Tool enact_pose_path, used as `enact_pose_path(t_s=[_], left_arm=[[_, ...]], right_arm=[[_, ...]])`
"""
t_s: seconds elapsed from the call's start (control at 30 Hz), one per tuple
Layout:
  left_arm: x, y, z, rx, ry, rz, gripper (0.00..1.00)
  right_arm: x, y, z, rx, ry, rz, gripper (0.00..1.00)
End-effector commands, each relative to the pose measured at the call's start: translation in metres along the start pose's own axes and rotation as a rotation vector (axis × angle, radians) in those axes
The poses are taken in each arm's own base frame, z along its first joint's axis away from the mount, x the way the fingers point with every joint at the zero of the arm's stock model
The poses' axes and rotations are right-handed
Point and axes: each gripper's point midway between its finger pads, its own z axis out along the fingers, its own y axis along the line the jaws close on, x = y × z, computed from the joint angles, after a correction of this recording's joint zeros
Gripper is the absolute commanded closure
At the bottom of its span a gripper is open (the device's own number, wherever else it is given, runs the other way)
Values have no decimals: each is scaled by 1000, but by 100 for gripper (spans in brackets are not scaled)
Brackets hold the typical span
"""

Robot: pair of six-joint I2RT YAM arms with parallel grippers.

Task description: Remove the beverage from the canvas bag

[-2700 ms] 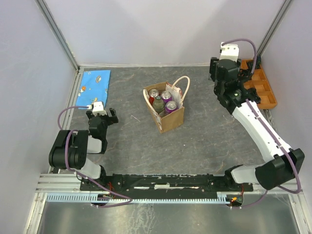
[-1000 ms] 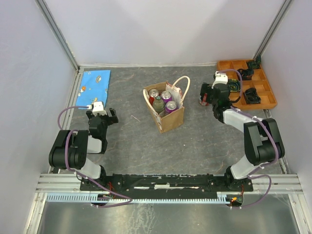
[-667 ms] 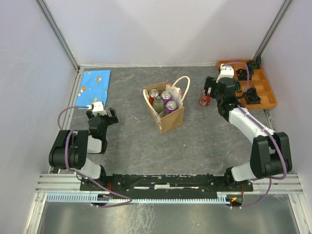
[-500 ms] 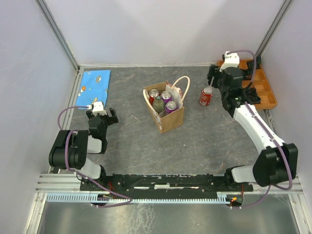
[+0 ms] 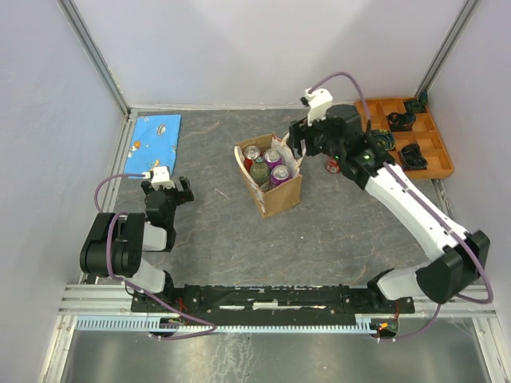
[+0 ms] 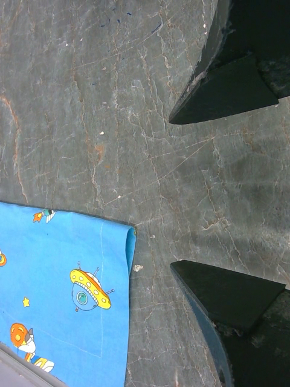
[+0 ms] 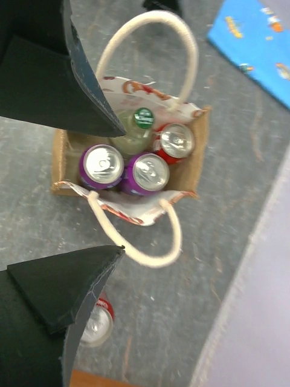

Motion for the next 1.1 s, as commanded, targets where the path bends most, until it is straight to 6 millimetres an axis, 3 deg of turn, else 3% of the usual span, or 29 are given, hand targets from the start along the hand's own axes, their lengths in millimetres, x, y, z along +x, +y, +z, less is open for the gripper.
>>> enact_pose_path(t_s=[0.0,0.17,0.37,0.63,1.07], left_arm=[[-20,1,5,-5,-62,37,1],[-19,1,5,-6,-61,37,1],[-20,1,5,-5,-64,37,1],[-19,1,5,-5,-62,37,1],[-20,1,5,-4,-63,37,1]], right_arm=[[38,26,13,-123,191,-46,19],[73,53,27,-199,326,-128,19],[92,64,42,-232,370,-132,17],[134,56,70,-183,470,-138,7],[155,41,100,-89,491,-165,3]])
